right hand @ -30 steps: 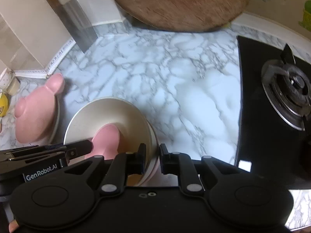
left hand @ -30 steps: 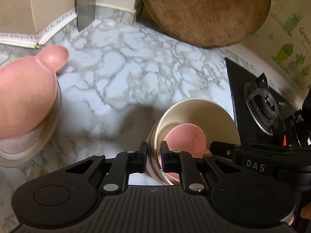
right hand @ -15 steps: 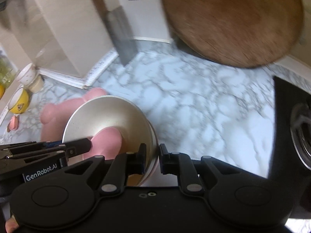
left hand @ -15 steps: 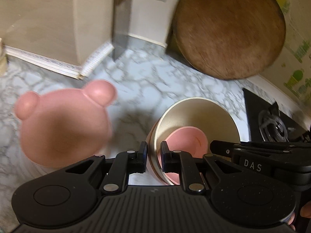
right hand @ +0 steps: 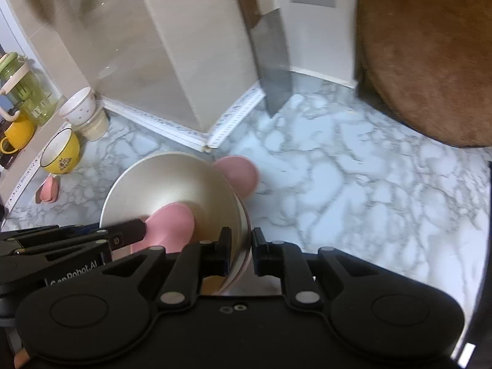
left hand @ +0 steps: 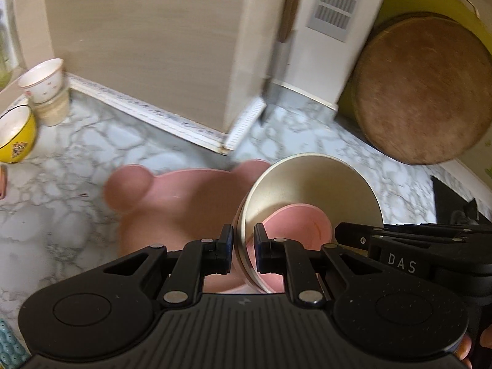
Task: Organize plates and bowls
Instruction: 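Lift the cream bowl and carry it over the bear plate stack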
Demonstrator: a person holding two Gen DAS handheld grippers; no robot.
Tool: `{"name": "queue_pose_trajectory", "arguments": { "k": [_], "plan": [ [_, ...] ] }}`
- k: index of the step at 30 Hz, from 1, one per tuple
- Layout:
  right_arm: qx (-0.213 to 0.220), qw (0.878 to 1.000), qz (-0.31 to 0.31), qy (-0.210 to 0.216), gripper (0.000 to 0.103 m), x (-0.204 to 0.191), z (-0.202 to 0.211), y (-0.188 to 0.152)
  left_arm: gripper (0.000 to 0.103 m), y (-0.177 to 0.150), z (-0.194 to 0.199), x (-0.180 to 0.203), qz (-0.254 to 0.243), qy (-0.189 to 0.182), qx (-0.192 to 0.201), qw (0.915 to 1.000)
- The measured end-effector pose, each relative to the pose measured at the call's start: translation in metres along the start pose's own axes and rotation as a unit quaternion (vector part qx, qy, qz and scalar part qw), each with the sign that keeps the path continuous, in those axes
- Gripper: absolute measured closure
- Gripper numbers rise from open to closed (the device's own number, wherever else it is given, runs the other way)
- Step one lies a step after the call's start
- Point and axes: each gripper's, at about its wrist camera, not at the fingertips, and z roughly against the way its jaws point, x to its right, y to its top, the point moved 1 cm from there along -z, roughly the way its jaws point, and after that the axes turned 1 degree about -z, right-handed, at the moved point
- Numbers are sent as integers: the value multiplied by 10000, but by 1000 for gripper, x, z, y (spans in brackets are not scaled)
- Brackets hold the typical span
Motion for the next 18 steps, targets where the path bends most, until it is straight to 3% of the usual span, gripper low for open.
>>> {"name": "queue_pose_trajectory", "arguments": {
  "k": [8, 18],
  "plan": [
    [-196, 9997, 20, 126, 89, -29, -29, 9, 90, 6, -7, -40, 110, 212, -10, 9997],
    [-468, 9989, -71, 41, 89, -41, -57, 10, 90, 11, -31, -64, 90, 202, -270, 9994]
  ]
}}
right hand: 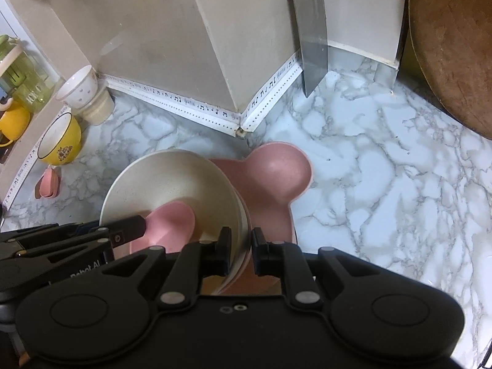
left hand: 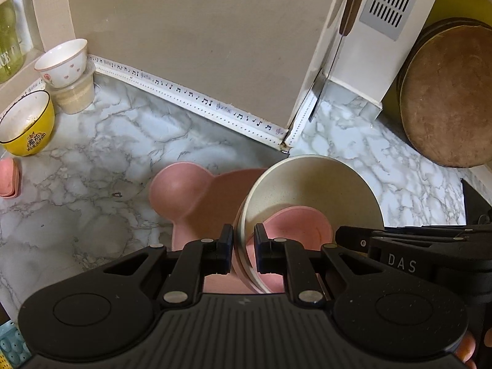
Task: Organize plates and bowls
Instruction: 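Lift the cream bowl and carry it over the bear plate stack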
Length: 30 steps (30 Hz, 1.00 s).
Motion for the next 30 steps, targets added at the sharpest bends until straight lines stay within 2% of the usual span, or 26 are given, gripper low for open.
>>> {"name": "queue_pose_trajectory", "arguments": {
  "k": [21, 30],
  "plan": [
    [-263, 9996, -117, -82, 88, -2, -22, 2, 90, 1, -29, -11, -38, -49, -309, 9995],
    [-264, 9996, -118, -30, 84, -2, -22, 3, 90, 2, -33, -12, -102, -23, -278, 9996]
  ]
}}
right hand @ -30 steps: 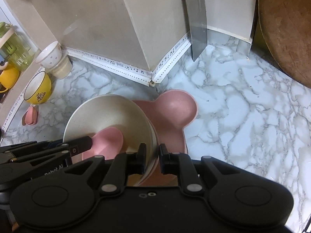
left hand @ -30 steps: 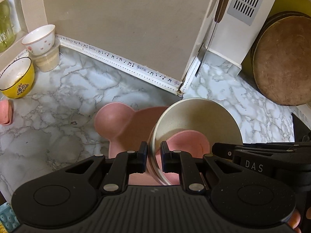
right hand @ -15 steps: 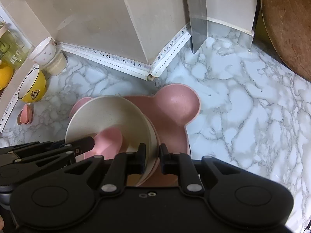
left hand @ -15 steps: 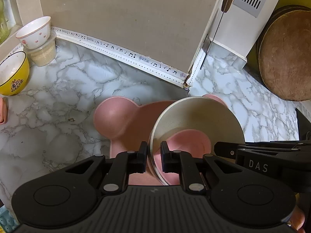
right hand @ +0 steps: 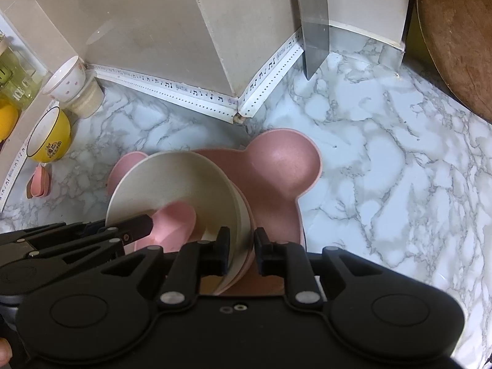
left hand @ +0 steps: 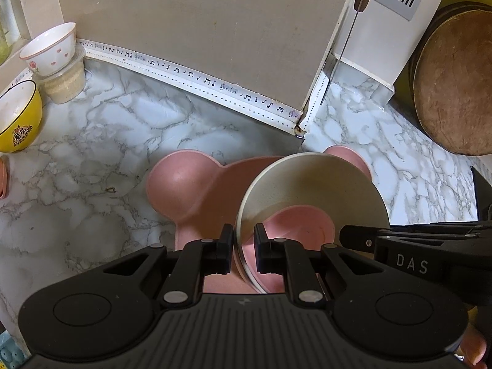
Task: Organize plates and bowls
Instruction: 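Lift the cream bowl and carry it over the bear plate stack, then lower the cream bowl onto the stack and open both grippers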
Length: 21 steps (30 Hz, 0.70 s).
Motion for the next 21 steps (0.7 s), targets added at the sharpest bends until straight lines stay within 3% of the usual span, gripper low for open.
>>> {"name": "queue_pose_trajectory", "arguments": {
  "k": [21],
  "plan": [
    [399, 9988, 187, 194, 66, 12, 39, -10, 89, -12, 26, 0, -62, 179, 346, 9992]
  ]
}}
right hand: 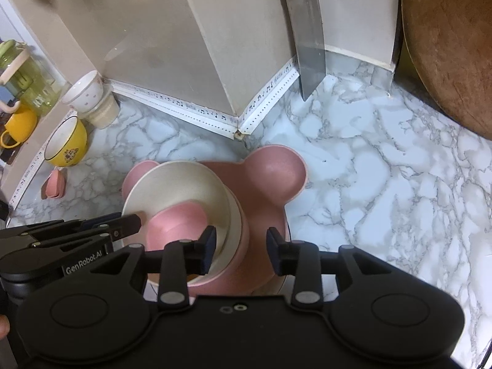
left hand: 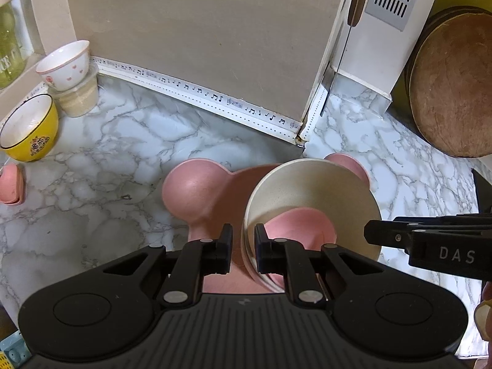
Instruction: Organize plates and bowls
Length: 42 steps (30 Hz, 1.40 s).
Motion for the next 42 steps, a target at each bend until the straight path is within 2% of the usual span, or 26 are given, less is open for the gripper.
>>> {"name": "queue_pose_trajectory", "arguments": {
  "k": [8, 10, 12, 16, 18, 24, 28, 32, 42],
  "plan": [
    [276, 9992, 246, 163, 55, -4, 27, -9, 88, -9, 29, 4, 36, 16, 243, 9997],
    [350, 9988, 299, 180, 52, -4, 34, -12, 85, -12, 37, 7, 34, 8, 309, 9995],
    [430, 9982, 352, 215, 51, -4, 41, -15, 74, -16, 45, 10, 18, 17, 396, 9992],
    [583, 9969, 460, 278, 47, -2, 54, -22, 62, -22, 61, 18, -60, 89, 604, 9981],
    [692, 9956, 537, 319, 41, -1, 62, -26, 52, -26, 69, 20, -36, 71, 691, 9976],
    [942, 9923, 585, 559, 25, 11, 82, -39, 35, -38, 91, 32, -113, 59, 1048, 9944],
    [1081, 9893, 719, 663, 17, 18, 93, -49, 34, -48, 103, 45, -242, 128, 1296, 9912],
    [1369, 9829, 1031, 678, 6, 21, 105, -62, 29, -57, 112, 58, -271, 62, 1455, 9890],
    [2098, 9659, 1403, 577, 0, 34, 134, -91, 23, -82, 126, 77, -298, -169, 1726, 9844]
  ]
}}
